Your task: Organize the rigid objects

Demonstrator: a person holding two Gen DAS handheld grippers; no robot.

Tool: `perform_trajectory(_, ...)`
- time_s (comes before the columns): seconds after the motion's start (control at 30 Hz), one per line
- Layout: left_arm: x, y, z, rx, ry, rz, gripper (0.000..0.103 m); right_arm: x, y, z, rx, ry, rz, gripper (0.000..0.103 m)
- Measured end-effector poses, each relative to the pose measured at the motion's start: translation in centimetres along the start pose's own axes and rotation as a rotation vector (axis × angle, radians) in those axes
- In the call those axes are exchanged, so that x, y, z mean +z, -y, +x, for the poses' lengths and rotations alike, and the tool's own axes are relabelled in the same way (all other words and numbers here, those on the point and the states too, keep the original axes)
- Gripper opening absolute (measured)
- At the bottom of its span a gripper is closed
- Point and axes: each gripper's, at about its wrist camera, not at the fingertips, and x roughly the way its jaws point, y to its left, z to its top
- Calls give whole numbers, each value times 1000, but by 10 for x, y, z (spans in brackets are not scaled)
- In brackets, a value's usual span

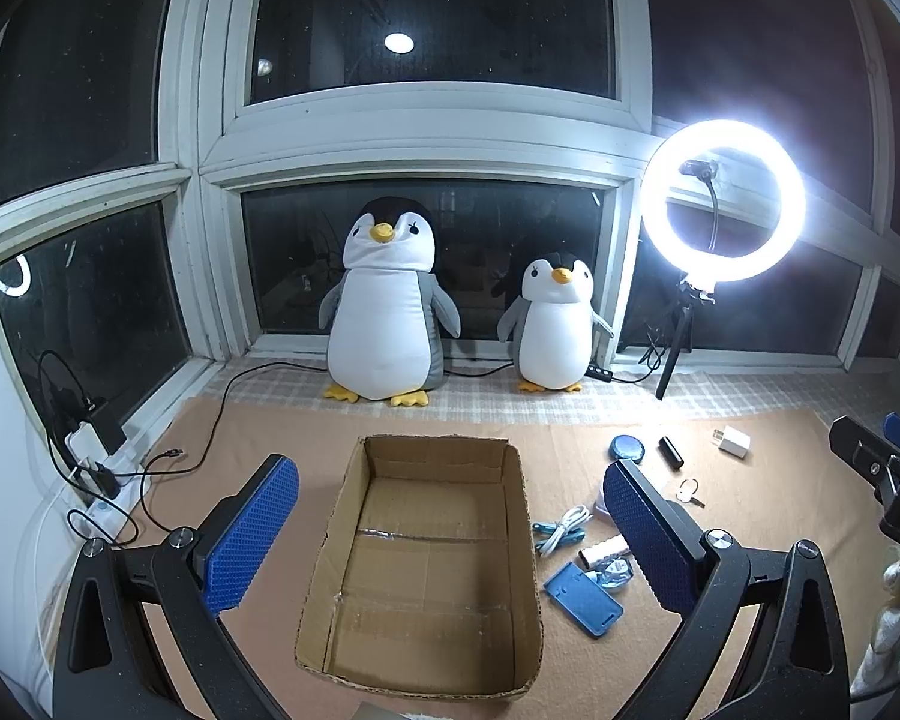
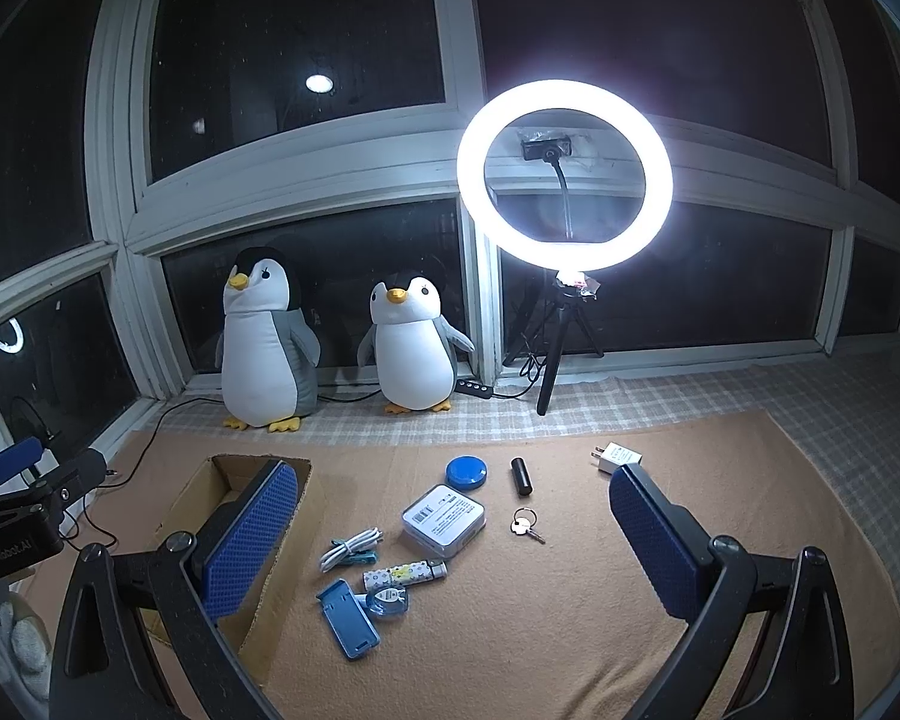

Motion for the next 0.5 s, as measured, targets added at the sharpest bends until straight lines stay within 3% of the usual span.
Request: perform_trajectory(0.5, 1, 1, -1, -1, 1, 0, 103, -1, 0, 1, 4, -9, 2, 103)
